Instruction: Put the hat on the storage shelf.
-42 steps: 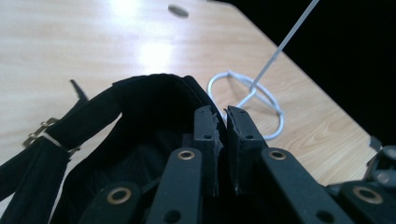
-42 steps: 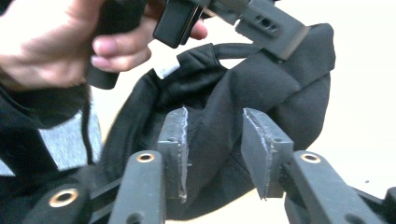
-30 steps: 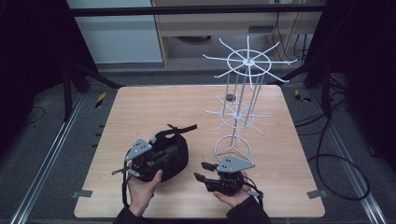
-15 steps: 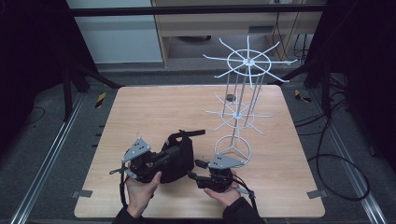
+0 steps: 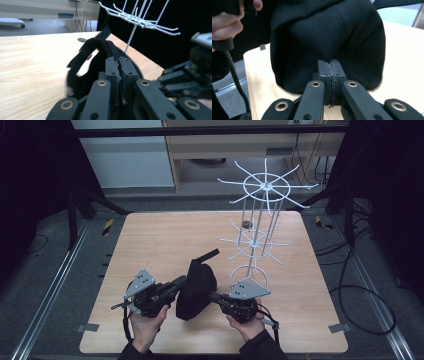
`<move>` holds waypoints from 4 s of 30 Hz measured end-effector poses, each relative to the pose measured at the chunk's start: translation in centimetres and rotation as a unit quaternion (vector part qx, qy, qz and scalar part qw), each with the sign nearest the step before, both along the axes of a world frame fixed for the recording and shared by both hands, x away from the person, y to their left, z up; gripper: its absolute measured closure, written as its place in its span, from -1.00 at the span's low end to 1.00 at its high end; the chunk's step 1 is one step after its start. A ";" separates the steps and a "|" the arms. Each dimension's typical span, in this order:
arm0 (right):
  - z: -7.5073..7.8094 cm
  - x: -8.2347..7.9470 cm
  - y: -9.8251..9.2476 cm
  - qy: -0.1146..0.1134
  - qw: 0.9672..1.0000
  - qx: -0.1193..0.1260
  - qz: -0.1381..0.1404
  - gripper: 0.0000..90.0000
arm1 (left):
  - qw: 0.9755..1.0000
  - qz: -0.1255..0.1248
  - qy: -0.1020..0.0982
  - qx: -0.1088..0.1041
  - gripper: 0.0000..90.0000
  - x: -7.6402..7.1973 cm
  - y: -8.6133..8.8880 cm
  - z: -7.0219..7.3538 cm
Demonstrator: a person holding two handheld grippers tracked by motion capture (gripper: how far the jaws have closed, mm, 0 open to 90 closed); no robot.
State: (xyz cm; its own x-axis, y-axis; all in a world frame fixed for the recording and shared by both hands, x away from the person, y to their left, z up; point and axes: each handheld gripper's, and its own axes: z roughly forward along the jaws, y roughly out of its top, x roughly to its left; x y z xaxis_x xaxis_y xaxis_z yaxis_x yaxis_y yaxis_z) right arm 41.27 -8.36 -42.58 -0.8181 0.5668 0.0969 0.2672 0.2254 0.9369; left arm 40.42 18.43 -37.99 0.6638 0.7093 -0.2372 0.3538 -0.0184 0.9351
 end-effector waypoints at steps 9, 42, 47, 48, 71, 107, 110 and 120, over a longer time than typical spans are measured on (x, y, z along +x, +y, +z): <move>0.9 -0.3 1.2 0.001 0.999 -0.050 0.009 1.00 | 1.000 0.009 0.007 0.013 0.91 -0.4 1.3 -1.0; -0.4 0.9 1.1 -0.001 0.996 -0.080 -0.049 0.26 | 0.973 0.185 0.079 0.109 1.00 1.5 11.6 -6.2; -1.6 0.3 -1.6 0.009 0.994 -0.084 -0.068 0.23 | 0.969 0.195 0.080 0.129 1.00 1.6 11.5 -6.4; -1.8 0.2 -2.0 0.010 0.994 -0.084 -0.071 0.22 | 0.969 0.197 0.075 0.126 0.99 1.5 11.6 -6.3; -4.2 -0.9 -13.9 0.045 0.971 -0.088 -0.219 -0.15 | 0.976 0.058 0.029 0.208 0.03 3.7 6.4 -2.2; -5.6 0.4 -15.6 0.081 0.961 -0.116 -0.236 -0.13 | 0.957 0.010 0.125 0.262 0.78 7.0 3.6 -4.5; -5.7 0.4 -15.7 0.083 0.961 -0.116 -0.236 -0.13 | 0.964 0.015 0.108 0.244 0.80 6.3 3.7 -3.6; -5.8 0.5 -15.9 0.078 0.961 -0.116 -0.239 -0.12 | 0.980 0.030 0.041 0.190 0.81 4.0 4.8 -0.5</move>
